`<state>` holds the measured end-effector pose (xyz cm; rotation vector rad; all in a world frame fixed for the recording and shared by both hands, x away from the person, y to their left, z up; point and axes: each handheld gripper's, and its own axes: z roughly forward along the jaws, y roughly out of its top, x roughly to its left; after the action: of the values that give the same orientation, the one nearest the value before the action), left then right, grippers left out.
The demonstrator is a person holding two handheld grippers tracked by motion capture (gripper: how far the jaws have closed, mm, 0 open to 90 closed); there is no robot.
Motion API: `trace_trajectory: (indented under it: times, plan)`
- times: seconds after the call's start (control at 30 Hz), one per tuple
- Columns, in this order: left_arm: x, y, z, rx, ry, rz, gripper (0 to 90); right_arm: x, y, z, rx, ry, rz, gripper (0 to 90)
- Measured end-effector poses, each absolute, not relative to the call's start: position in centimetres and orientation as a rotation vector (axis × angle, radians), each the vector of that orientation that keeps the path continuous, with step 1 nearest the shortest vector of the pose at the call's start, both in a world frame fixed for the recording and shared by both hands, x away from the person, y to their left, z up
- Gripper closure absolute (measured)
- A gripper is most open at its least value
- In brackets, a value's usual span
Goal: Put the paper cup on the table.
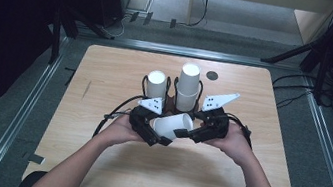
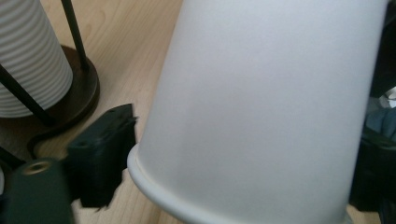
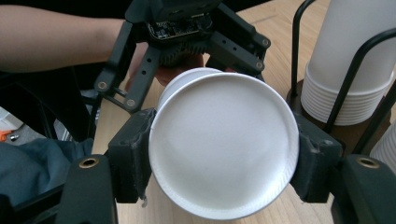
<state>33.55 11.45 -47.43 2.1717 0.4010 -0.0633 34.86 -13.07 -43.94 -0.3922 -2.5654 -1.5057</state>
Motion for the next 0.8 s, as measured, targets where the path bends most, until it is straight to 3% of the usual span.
trace_trajectory:
  times: [0.27,0.33,0.4,0.8]
  plan:
    - [33.5,11.6,-47.2,2.195,0.367,-0.056,23.5,35.0,-13.2,-44.1,-0.398,-2.553,-1.494,34.0]
    - [33.6,11.6,-47.1,2.203,0.369,-0.062,23.8,35.0,-13.1,-44.1,-0.395,-2.557,-1.486,32.5]
    - [33.7,11.7,-47.0,2.202,0.378,-0.074,23.8,34.9,-13.0,-44.3,-0.392,-2.566,-1.478,22.5]
    - [34.4,13.1,-45.8,2.227,0.419,-0.125,23.9,34.4,-12.9,-45.3,-0.327,-2.752,-1.351,23.0]
